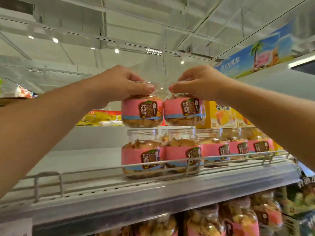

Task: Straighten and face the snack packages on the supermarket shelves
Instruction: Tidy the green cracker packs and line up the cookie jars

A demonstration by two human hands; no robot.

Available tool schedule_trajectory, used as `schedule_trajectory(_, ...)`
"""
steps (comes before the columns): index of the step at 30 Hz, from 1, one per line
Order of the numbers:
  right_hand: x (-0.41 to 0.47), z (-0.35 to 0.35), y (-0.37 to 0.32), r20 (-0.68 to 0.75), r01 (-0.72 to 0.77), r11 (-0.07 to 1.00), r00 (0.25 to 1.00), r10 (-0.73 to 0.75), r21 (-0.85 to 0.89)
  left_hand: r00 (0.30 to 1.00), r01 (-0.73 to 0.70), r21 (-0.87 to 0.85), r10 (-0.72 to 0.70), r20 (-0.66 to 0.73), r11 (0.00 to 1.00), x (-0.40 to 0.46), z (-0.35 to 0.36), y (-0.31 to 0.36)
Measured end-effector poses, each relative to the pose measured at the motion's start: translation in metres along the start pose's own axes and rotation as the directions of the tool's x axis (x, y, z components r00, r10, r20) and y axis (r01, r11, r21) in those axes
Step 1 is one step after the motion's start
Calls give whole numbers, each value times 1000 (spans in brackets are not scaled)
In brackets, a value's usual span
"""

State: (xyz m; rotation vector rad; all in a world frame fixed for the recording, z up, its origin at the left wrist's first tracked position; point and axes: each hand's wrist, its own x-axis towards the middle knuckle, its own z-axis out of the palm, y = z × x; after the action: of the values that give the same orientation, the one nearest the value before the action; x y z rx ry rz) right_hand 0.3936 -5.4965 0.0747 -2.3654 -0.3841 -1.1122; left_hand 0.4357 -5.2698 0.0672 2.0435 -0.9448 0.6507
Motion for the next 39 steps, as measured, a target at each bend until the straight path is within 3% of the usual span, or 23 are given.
schedule_trajectory(7, 14, 9, 34, 35, 26, 997, 999, -29, 72, 996, 90, 12, -90, -10, 996, 4, 18, -3)
schedule_trajectory(14, 10, 14, 35, 55, 12, 989, 998, -20, 149, 966, 210, -210, -235, -104, 955, -17, 30, -10)
schedule_trajectory(28, -14, 25, 41, 34, -13, 946, 999, 2, 323, 978, 168, -251, -193, -75, 953, -23, 27, -17)
schedule_trajectory(39, -25, 32, 39, -38, 67, 982, 997, -61, 179, 970, 153, -262, -196, -145, 953, -26, 39, -22)
